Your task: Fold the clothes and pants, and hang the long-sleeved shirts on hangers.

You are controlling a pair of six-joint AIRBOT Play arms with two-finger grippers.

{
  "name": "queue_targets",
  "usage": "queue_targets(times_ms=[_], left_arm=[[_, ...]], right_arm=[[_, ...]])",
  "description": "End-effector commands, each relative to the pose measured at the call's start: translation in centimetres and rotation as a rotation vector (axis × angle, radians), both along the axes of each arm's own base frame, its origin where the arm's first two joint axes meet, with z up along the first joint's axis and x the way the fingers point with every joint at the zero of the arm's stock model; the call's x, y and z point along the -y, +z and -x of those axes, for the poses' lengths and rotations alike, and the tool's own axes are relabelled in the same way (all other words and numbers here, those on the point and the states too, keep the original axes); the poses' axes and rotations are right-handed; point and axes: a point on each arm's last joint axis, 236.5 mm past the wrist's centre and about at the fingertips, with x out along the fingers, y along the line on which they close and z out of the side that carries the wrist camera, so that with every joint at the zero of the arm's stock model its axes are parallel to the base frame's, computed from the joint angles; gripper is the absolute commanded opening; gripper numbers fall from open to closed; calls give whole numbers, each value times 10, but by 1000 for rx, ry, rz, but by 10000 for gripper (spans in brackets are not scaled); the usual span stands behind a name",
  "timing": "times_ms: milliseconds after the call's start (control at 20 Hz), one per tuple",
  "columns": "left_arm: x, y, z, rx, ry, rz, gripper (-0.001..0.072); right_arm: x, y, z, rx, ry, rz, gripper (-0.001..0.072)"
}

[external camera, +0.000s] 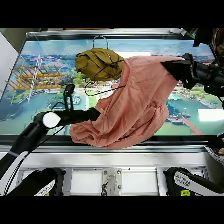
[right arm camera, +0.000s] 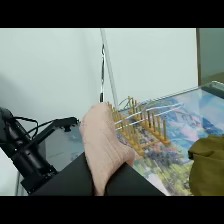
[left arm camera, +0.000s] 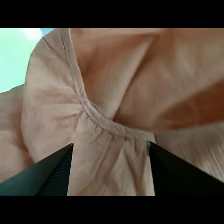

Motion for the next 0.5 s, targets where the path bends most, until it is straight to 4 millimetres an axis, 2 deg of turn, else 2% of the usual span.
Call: queue_targets(times_ms=[0,300,450], left_arm=[[10,-27,-19,-62,62,0,490],[15,-63,-31,-141,69,-38,489],[15,-73,-28,-175,69,-47,489]], right_arm=[[-1,6,3,15,-5,1,4],[-1,6,4,-5,-1,-5,4],[-1,6,4,-5,-1,-5,4]])
